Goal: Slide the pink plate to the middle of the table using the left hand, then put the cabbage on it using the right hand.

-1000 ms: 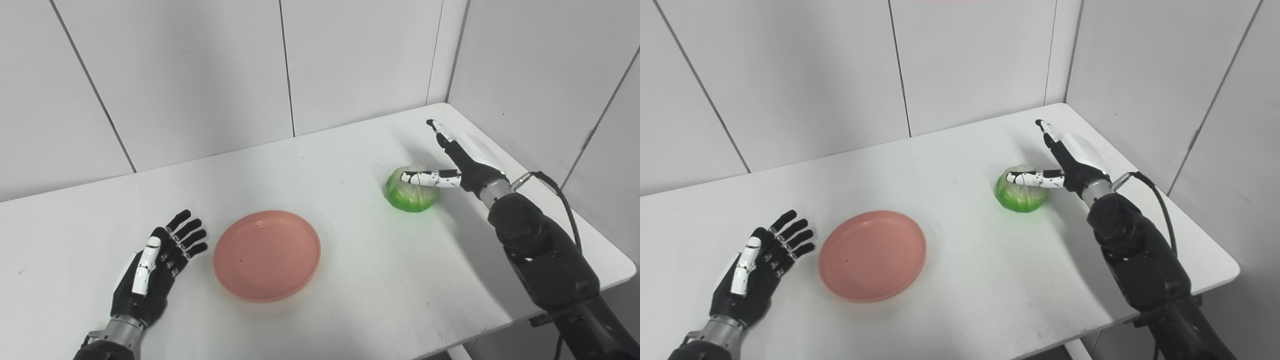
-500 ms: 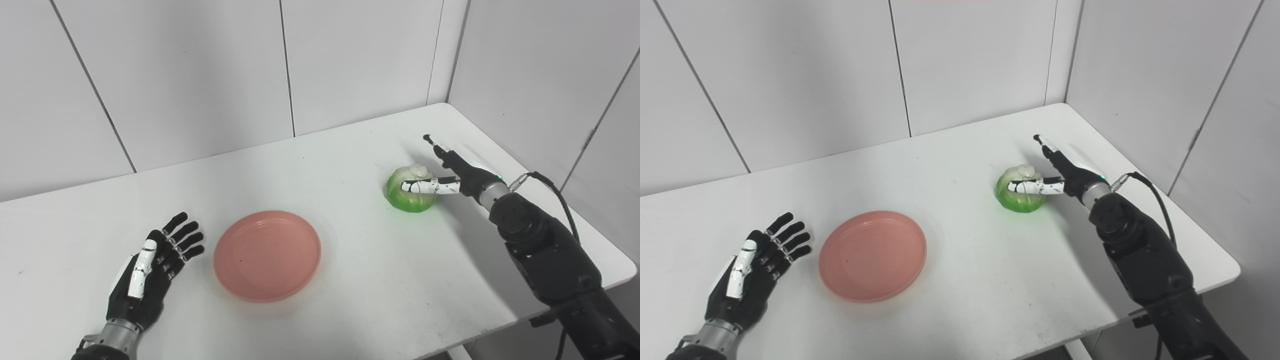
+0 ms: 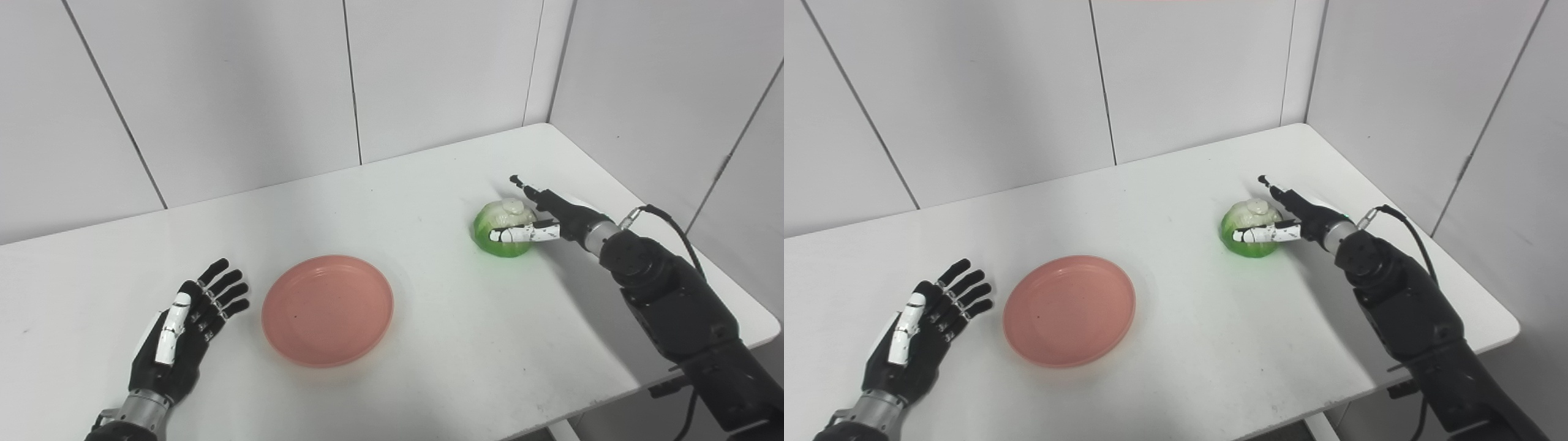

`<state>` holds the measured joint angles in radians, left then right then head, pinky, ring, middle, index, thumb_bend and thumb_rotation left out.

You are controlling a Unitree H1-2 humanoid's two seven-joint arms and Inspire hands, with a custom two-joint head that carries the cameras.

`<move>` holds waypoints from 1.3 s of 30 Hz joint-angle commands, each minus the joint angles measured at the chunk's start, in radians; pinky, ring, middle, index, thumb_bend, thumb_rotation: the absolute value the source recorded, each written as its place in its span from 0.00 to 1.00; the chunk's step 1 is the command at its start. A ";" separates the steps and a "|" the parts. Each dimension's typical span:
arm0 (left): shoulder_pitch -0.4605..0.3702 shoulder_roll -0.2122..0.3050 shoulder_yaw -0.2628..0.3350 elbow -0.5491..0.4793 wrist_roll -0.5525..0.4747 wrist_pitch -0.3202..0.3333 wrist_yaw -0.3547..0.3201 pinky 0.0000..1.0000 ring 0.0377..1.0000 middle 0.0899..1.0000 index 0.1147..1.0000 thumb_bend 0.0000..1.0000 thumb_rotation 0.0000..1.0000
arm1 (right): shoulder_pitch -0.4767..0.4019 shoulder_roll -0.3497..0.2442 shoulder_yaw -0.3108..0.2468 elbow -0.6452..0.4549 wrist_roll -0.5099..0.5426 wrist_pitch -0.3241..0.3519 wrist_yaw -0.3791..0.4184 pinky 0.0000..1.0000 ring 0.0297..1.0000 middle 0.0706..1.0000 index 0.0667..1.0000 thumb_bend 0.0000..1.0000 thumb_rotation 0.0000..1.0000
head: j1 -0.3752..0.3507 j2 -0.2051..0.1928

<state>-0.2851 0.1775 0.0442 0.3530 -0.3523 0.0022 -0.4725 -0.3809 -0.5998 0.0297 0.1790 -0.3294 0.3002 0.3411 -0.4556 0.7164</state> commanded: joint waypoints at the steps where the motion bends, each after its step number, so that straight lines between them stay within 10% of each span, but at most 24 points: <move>1: 0.094 0.005 0.001 0.047 -0.003 0.034 -0.004 0.81 0.84 0.85 0.84 0.49 0.91 | -0.056 -0.032 -0.004 -0.009 0.010 -0.031 -0.003 0.93 1.00 1.00 1.00 1.00 0.59 | 0.002 0.003; 12: 0.101 0.003 0.000 0.017 0.000 0.054 0.006 0.81 0.84 0.85 0.84 0.48 0.93 | -0.079 -0.023 0.032 0.048 -0.006 -0.049 -0.024 0.88 0.95 0.99 1.00 1.00 0.54 | 0.006 0.008; 19: 0.105 0.001 -0.001 0.006 -0.003 0.065 0.008 0.81 0.84 0.86 0.85 0.48 0.93 | -0.095 0.019 0.018 0.093 0.030 -0.080 -0.068 0.92 0.95 0.95 0.98 1.00 0.36 | 0.009 0.012; 25: 0.108 -0.001 -0.002 -0.009 -0.005 0.077 0.013 0.81 0.84 0.86 0.85 0.48 0.93 | -0.101 0.050 0.008 0.112 0.035 -0.094 -0.134 0.76 0.78 0.79 0.82 0.99 0.14 | 0.010 0.012; 29: 0.108 -0.001 -0.002 -0.007 -0.006 0.077 0.012 0.81 0.84 0.86 0.85 0.48 0.93 | -0.107 0.060 0.011 0.118 0.031 -0.073 -0.158 0.57 0.59 0.60 0.62 0.92 0.02 | 0.011 0.014; 30: 0.107 -0.002 -0.002 -0.006 -0.009 0.078 0.011 0.81 0.84 0.86 0.85 0.48 0.93 | -0.107 0.062 0.012 0.115 0.030 -0.065 -0.162 0.50 0.51 0.51 0.52 0.69 0.01 | 0.011 0.015; 32: 0.107 -0.003 -0.002 -0.006 -0.011 0.081 0.012 0.81 0.84 0.86 0.85 0.49 0.92 | -0.108 0.064 0.016 0.111 0.025 -0.053 -0.166 0.42 0.44 0.44 0.47 0.56 0.00 | 0.012 0.015; 39: 0.107 -0.003 -0.006 -0.006 -0.007 0.076 0.017 0.81 0.84 0.85 0.84 0.49 0.93 | -0.108 0.065 0.023 0.103 0.017 -0.041 -0.169 0.40 0.42 0.43 0.46 0.53 0.00 | 0.016 0.015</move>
<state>-0.2492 0.1815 0.0438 0.2972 -0.3615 0.0423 -0.4603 -0.4605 -0.5250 0.0507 0.3004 -0.3031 0.2463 0.1747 -0.4403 0.7302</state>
